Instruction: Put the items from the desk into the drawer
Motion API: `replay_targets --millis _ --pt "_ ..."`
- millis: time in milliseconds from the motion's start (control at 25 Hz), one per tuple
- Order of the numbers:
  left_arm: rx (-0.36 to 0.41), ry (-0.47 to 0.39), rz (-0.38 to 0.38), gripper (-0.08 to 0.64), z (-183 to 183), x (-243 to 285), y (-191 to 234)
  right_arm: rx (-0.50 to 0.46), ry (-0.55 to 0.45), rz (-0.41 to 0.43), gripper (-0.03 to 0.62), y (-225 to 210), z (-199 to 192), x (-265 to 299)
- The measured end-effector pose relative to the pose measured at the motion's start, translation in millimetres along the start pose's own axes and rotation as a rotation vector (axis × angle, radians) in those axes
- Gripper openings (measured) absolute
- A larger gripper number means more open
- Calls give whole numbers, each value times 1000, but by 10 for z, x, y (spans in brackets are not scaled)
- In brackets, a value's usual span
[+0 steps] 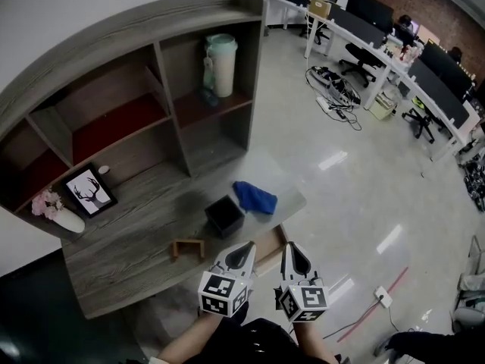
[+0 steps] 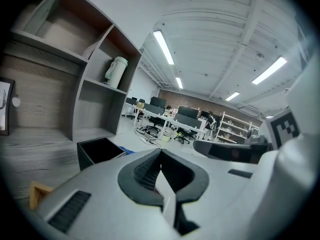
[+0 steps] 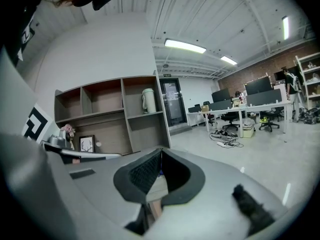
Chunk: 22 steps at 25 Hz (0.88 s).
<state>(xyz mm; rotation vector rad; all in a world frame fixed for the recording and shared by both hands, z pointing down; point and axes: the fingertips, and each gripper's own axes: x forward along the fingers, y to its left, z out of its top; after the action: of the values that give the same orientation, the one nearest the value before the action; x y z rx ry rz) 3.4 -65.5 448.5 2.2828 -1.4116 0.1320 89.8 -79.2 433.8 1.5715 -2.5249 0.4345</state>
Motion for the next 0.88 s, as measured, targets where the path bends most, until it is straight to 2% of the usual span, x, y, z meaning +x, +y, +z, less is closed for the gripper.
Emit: replay_targets --millis 440,880 --pt "-47 -39 93 11 92 -76 307 -59 14 92 12 186 90 298" --pt "-76 -77 214 11 217 -155 383 -91 74 291 12 412 166 490"
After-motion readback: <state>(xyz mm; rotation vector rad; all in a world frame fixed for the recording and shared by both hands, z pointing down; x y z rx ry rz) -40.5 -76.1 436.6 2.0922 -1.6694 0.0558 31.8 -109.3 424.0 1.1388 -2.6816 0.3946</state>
